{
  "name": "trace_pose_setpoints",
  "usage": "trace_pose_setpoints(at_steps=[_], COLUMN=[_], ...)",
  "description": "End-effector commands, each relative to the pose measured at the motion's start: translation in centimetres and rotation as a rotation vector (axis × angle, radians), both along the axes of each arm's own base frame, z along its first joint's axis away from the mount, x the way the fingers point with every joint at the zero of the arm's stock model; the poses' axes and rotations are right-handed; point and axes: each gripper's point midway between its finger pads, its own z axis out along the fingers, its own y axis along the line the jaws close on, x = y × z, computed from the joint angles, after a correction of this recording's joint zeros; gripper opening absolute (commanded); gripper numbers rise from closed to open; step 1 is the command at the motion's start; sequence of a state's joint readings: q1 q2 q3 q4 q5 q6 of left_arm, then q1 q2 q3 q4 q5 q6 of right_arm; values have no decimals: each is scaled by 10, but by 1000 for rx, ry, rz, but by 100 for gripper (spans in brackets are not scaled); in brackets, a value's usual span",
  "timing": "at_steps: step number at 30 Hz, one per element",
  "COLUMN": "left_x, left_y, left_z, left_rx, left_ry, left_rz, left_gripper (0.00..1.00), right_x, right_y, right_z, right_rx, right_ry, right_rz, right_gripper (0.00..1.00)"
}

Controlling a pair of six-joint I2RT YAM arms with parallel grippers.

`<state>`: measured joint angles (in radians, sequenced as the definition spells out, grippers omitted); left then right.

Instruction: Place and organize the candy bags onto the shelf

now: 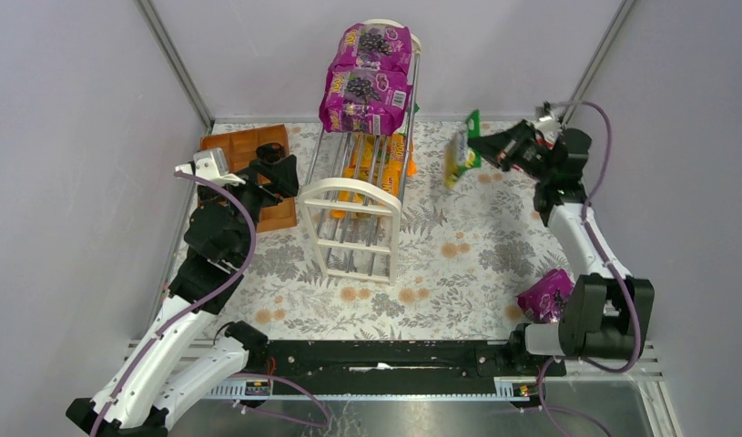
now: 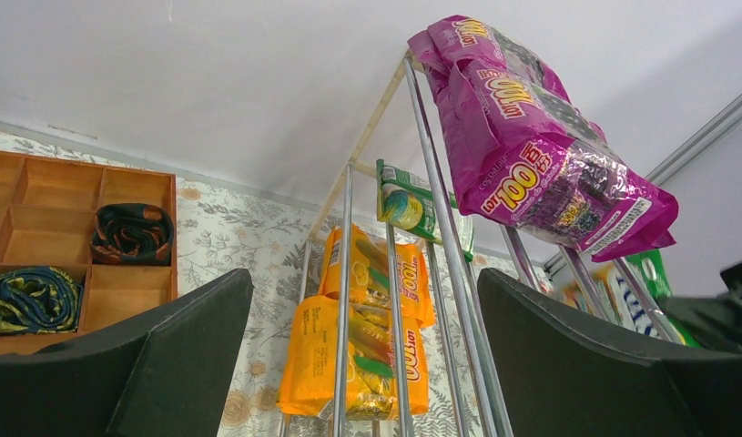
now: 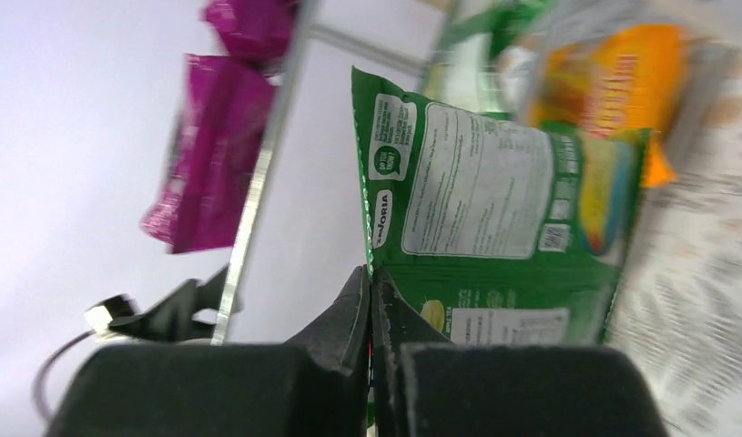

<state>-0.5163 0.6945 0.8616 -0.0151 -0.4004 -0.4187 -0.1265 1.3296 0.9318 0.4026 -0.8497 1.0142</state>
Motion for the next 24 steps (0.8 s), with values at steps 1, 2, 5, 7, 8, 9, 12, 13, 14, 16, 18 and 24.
trace_pose_setpoints(at_steps=[1,2,5,7,8,9,12,13,14,16,18,24], left_x=[-3,-2,-2,-2,-2,-2,-4,-4,-4,-4,-3,-2], left_y=[0,0,1,1,2,2,2,1,1,1,1,1], left_z=[6,6,6,6,7,7,8,8,8,8,8,7], left_rx=[-12,-12,-7,-7,-9,-10,-12,-11,-11,-11,-9,-6], left_ry=[-22,-22,-20,-20,-23,-24,-28,-29,-28,-28,-26,-24], left_rz=[-7,-6,-1,2,3,3,-1,-3,-3,-2,-1,2], left_gripper=[99,99,99,99,99,99,99,99,99,99,99,99], right_x=[13,12,7,4,5,7,13,13,13,16,17,6], right_y=[65,83,117,123,123,123,122,120,119,116,112,101], right_z=[68,80,110,114,110,99,57,43,32,8,-17,-63], right_rx=[198,236,365,451,486,510,565,592,611,623,619,545], right_ry=[-72,-84,-119,-112,-96,-66,44,76,95,139,179,219], right_rz=[147,192,295,326,328,323,305,300,298,281,261,231], right_gripper=[0,0,0,0,0,0,0,0,0,0,0,0])
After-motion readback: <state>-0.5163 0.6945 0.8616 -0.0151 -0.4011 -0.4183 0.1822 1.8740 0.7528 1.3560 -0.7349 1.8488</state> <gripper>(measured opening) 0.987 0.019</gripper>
